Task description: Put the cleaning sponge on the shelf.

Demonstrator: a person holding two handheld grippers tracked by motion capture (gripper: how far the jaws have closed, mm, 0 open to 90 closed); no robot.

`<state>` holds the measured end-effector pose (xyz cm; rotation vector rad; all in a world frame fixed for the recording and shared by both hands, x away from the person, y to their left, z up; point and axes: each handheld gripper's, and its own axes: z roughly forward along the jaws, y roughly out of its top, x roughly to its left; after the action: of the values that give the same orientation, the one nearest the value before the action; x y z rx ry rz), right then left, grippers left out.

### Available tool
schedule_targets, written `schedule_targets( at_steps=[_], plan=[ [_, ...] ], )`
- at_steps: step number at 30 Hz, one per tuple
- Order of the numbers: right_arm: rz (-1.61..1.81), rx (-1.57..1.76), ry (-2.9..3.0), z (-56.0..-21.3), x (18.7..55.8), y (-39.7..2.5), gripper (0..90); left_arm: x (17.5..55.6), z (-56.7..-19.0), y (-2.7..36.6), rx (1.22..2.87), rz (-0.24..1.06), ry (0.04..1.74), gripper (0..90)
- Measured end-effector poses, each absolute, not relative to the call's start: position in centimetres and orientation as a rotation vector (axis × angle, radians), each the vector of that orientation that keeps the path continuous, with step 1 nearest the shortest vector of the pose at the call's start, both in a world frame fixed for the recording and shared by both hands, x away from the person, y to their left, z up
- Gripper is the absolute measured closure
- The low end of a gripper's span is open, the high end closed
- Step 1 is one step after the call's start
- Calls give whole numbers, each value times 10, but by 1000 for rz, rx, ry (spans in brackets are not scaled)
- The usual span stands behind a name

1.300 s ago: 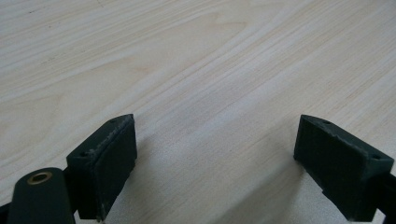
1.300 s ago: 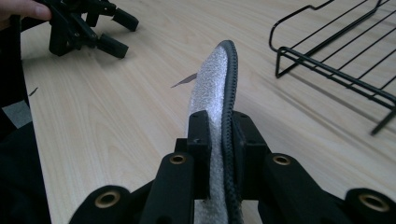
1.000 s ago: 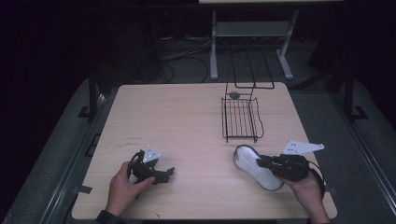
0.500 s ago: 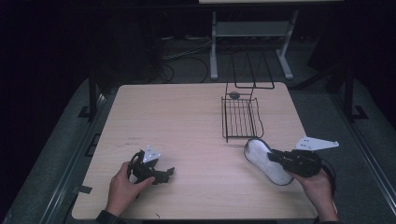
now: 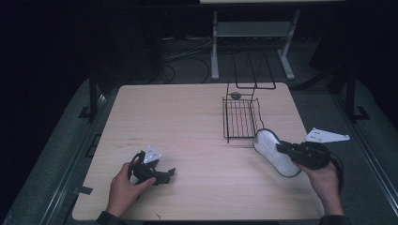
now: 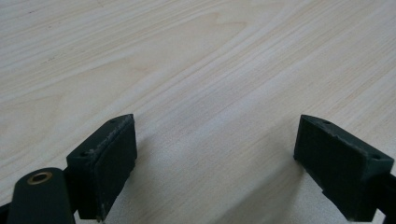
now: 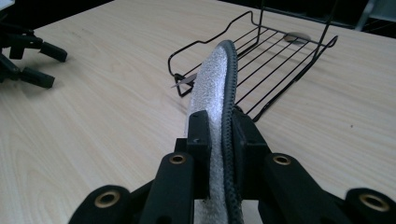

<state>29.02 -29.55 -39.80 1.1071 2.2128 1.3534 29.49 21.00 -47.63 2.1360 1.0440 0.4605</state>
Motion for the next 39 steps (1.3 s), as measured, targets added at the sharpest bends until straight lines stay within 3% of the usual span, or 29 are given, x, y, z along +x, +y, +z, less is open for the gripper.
schedule_targets(
  at_steps=[39],
  plan=[
    [1417, 1112, 2118, -373, 363, -285, 789, 295, -476, 210, 2135, 461, 1043, 124]
  ],
)
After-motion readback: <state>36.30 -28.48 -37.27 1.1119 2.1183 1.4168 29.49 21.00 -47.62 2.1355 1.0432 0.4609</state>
